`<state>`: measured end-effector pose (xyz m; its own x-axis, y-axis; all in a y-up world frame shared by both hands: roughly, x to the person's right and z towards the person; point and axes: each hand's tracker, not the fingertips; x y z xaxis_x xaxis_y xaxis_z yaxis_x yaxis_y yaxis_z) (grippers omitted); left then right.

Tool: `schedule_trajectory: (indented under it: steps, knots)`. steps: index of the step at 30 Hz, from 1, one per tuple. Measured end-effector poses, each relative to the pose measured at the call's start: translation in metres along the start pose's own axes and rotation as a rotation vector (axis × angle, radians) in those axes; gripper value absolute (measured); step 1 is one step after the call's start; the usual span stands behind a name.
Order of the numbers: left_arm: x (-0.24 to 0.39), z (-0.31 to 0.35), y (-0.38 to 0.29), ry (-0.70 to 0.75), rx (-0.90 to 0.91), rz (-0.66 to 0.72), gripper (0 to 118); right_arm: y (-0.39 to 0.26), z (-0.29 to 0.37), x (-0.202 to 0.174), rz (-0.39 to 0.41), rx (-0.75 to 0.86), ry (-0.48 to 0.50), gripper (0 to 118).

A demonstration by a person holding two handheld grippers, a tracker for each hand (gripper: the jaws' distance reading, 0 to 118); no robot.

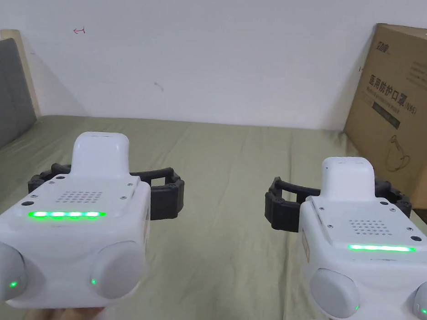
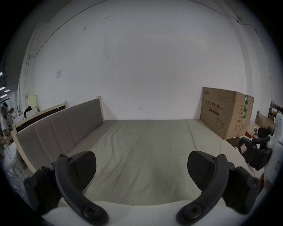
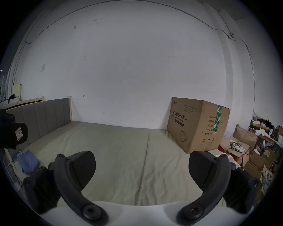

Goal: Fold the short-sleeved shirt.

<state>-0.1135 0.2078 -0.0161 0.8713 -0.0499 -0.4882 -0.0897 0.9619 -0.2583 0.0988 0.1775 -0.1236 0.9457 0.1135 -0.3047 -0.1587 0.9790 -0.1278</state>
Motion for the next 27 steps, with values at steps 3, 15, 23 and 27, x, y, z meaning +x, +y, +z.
schedule_trajectory:
  steps: [3, 15, 23, 27]
  knots:
    - [0.002, -0.003, -0.004, -0.001, 0.002, -0.026, 118, -0.001, -0.001, 0.000, -0.005, -0.008, -0.004, 118]
    - [0.004, -0.009, -0.004, -0.045, -0.043, -0.026, 118, -0.003, 0.000, -0.004, 0.020, -0.016, 0.002, 118]
    - [-0.001, -0.003, -0.007, -0.032, 0.011, -0.039, 118, -0.003, 0.002, -0.002, 0.005, -0.014, 0.003, 118]
    - [-0.003, -0.003, -0.008, -0.033, 0.028, -0.027, 118, -0.005, 0.003, -0.003, 0.007, -0.016, 0.001, 118]
